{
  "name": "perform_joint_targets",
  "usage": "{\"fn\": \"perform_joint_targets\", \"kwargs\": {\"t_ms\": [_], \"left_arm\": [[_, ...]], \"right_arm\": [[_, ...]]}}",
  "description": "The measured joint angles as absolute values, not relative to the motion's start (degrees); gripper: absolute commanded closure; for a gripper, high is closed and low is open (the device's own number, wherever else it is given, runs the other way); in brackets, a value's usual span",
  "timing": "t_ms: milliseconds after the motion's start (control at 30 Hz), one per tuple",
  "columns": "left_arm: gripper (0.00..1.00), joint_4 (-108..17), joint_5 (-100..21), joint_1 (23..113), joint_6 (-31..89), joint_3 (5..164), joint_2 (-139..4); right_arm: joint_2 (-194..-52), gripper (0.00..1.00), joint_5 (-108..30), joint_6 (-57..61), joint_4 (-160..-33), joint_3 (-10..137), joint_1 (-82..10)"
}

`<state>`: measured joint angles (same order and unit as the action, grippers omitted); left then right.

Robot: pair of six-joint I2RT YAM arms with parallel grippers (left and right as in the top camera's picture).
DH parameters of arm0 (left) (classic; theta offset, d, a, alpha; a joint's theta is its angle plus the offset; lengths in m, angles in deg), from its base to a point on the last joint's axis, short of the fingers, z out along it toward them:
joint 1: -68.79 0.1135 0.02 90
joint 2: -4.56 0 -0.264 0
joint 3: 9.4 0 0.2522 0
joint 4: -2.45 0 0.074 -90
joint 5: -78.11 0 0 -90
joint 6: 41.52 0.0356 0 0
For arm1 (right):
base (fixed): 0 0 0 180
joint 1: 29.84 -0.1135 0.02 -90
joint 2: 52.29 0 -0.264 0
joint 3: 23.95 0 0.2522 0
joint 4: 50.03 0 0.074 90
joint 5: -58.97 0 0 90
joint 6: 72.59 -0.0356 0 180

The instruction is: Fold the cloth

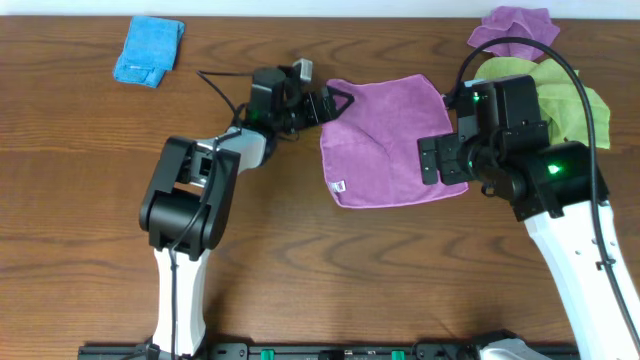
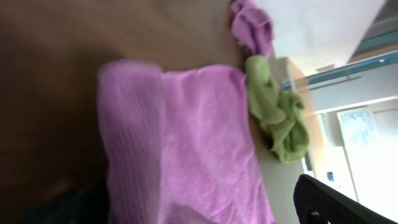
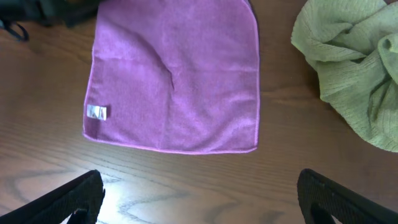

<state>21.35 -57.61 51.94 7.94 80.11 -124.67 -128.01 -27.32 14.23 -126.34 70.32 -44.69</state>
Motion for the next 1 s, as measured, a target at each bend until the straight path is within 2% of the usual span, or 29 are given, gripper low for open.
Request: {"fn": "perform_joint_targets", "kwargs": {"t_ms": [267, 433, 467, 833, 867, 900, 933, 967, 1000], "left_arm": [[0.05, 22.55, -61.61, 53.47, 7.94, 81.81, -124.67], [0.00, 21.02, -64.49, 54.72, 8.40, 81.88, -124.67], [0.04, 19.89, -64.75, 55.07, 8.66, 81.90, -124.67], [0.09, 10.69, -65.78, 57.69, 14.50, 81.99, -124.67], [0.10, 10.40, -65.72, 57.65, 14.91, 81.99, -124.67], [0.14, 10.25, -65.69, 57.50, 15.16, 81.99, -124.67], [0.16, 10.05, -65.63, 57.39, 15.35, 81.99, -124.67], [0.19, 9.94, -65.56, 57.26, 15.46, 81.99, -124.67], [0.21, 9.86, -65.50, 57.08, 15.48, 81.99, -124.67]], "right_arm": [[-128.03, 0.01, -27.08, 14.23, -125.81, 70.32, -44.69], [-128.49, 0.01, -26.86, 14.71, -125.79, 70.32, -44.69], [-128.71, 0.01, -26.69, 14.87, -125.77, 70.32, -44.69], [-129.52, 0.01, -26.01, 15.11, -125.61, 70.32, -44.69], [-129.52, 0.11, -26.01, 15.11, -125.61, 70.32, -44.69], [-129.54, 0.32, -25.97, 15.52, -125.57, 70.32, -44.69], [-129.54, 0.70, -25.90, 15.61, -125.55, 70.32, -44.69], [-129.61, 0.93, -25.86, 15.46, -125.48, 70.32, -44.69], [-129.76, 0.99, -25.79, 15.54, -125.48, 70.32, -44.69]]}}
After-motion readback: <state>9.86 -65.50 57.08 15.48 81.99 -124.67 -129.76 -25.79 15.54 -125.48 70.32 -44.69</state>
